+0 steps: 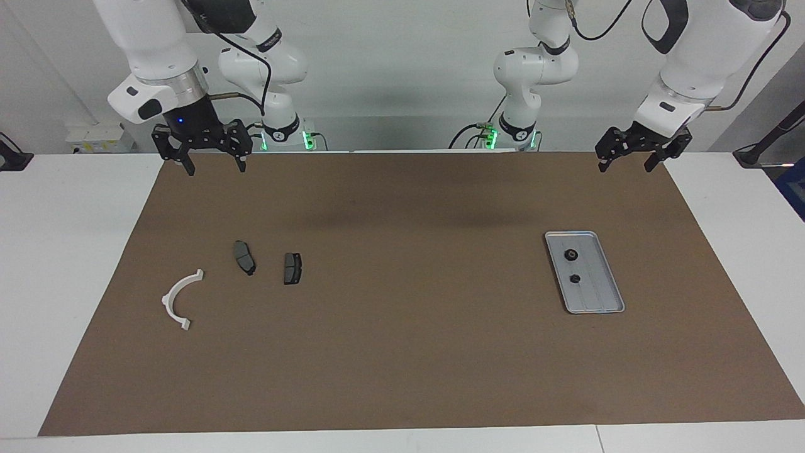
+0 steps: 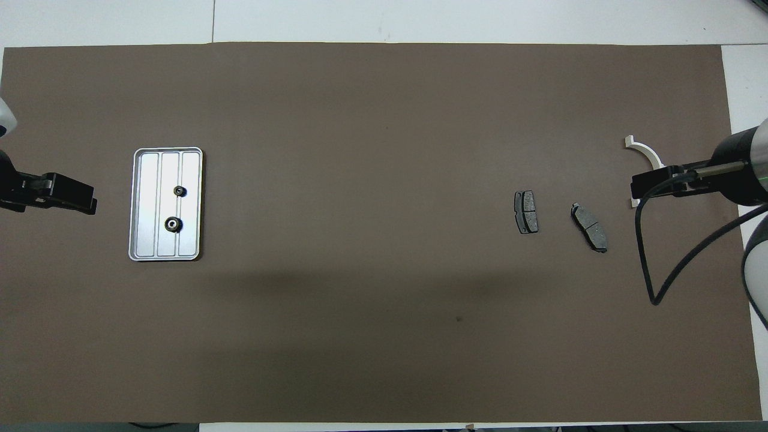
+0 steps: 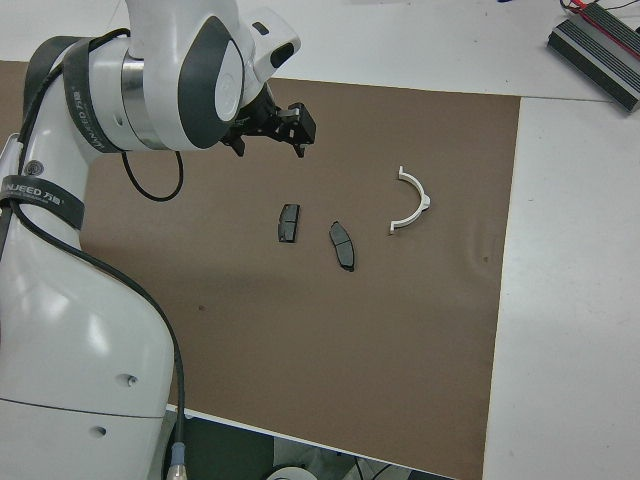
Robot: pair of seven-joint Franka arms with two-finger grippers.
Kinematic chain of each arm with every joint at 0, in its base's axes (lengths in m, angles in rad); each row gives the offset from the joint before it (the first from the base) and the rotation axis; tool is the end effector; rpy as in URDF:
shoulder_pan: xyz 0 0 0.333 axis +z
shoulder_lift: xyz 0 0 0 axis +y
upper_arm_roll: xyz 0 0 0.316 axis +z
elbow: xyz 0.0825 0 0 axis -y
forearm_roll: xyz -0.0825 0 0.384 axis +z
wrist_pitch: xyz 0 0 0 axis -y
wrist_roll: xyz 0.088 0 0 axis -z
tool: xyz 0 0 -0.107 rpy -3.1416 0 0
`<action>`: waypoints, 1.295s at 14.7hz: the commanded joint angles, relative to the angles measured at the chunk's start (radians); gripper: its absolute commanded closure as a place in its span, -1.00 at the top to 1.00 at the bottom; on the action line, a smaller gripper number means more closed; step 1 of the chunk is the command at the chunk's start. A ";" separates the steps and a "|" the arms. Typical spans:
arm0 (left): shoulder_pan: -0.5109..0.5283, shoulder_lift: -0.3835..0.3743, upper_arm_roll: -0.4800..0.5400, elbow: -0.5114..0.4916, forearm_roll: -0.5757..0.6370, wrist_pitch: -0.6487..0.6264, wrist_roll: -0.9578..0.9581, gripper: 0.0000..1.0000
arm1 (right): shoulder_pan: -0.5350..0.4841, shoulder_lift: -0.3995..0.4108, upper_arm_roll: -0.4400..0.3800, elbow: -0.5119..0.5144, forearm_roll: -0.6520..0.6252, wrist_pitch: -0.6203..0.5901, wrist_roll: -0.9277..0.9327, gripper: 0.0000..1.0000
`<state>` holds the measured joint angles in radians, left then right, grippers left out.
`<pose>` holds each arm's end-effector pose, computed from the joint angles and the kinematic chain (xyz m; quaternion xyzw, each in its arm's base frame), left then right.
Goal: Pick bearing gear from pile to tray
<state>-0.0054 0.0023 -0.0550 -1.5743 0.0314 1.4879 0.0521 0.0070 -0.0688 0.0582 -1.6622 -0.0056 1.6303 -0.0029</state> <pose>0.5451 -0.0293 0.6148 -0.9973 0.0556 0.0443 0.0158 0.5371 0.0356 0.6240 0.9992 0.0341 0.0185 0.0042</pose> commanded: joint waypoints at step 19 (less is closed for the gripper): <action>-0.004 0.024 0.001 0.034 -0.056 0.051 0.008 1.00 | -0.007 -0.019 0.003 -0.025 0.022 0.011 -0.028 1.00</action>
<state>-0.0059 0.0140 -0.0575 -1.5558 0.0079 1.5225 0.0529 0.0071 -0.0688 0.0582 -1.6647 -0.0056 1.6303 -0.0029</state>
